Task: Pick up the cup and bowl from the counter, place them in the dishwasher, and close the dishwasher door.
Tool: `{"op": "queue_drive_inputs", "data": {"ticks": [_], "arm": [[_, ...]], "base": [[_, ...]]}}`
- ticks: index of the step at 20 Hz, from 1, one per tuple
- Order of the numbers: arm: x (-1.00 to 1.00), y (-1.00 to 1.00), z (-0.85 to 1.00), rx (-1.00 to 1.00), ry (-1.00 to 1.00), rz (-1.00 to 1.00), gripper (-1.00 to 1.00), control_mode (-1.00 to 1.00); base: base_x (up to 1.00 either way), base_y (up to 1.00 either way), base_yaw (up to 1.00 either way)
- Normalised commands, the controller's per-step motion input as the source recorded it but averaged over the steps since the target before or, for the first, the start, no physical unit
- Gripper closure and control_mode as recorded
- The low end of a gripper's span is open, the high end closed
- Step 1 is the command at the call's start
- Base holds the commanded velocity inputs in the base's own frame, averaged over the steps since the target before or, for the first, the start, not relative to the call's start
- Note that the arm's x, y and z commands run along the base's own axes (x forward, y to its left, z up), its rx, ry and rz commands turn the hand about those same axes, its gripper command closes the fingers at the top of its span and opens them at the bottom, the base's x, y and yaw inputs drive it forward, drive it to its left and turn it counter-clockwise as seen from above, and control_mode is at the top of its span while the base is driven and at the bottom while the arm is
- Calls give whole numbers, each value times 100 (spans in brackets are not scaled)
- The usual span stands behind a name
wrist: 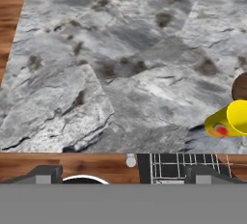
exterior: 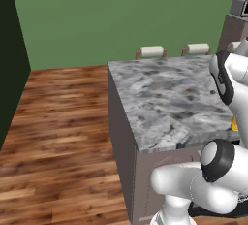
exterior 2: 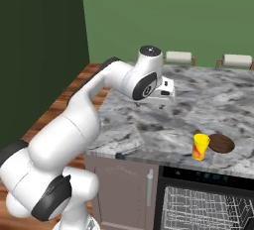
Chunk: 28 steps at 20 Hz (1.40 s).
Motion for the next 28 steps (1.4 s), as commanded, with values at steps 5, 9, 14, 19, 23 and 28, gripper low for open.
{"op": "queue_drive_inputs", "data": {"ticks": [5,9,14,19,23,28], "arm": [[0,-27,-23,0,0,0,-100,-100],[0,-24,-24,0,0,0,-100,-100],[0,-24,-20,0,0,0,-100,-100],[0,-23,-20,0,0,0,-100,-100],[0,-20,-20,0,0,0,-100,-100],[0,-20,-17,0,0,0,-100,-100]], "base": [[0,0,0],[0,0,0],[0,0,0],[0,0,0],[0,0,0],[0,0,0]]}}
